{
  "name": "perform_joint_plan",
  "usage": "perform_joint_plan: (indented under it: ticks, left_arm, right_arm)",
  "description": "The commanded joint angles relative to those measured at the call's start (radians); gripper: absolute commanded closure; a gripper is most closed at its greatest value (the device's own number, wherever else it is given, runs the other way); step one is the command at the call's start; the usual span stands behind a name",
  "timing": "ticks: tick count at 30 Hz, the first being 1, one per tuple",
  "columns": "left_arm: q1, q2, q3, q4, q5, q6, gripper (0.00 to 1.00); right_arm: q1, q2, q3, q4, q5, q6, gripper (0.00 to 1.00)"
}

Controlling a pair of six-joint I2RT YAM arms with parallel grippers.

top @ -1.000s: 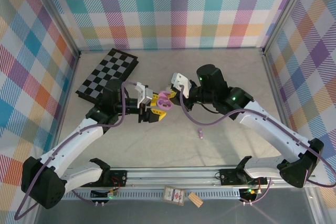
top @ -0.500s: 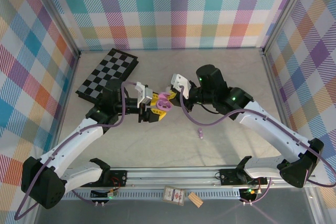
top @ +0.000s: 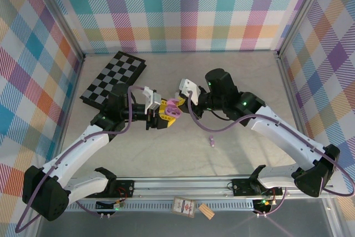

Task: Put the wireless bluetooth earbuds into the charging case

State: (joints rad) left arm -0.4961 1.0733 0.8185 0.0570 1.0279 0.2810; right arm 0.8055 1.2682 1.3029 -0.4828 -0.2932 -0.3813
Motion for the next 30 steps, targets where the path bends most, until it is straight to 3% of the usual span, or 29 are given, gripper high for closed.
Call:
perform_joint_plan:
  ticks: [1,7,10,19,22,30]
  left_arm:
    - [-0.012,-0.004,0.024,0.027,0.035,0.010,0.62]
    - [-0.012,-0.004,0.022,0.026,0.032,0.012,0.65]
    - [-0.012,-0.003,0.015,0.037,0.028,0.008,0.57]
    - [-0.012,0.006,-0.010,0.143,0.010,-0.069,0.56]
    - [-0.011,0.005,-0.015,0.154,0.001,-0.078,0.51]
    - [-0.012,0.003,-0.018,0.158,0.002,-0.083,0.50]
  right_arm:
    - [0.005,0.003,0.010,0.008,-0.015,-0.005,1.00]
    - [0.004,-0.006,0.008,0.014,-0.008,0.004,1.00]
    - [0.004,-0.017,0.000,0.030,0.004,0.011,1.00]
    - [0.004,-0.031,-0.023,0.062,0.033,0.022,1.00]
    - [0.004,-0.032,-0.027,0.069,0.040,0.025,1.00]
    - [0.004,-0.042,-0.045,0.101,0.087,0.044,1.00]
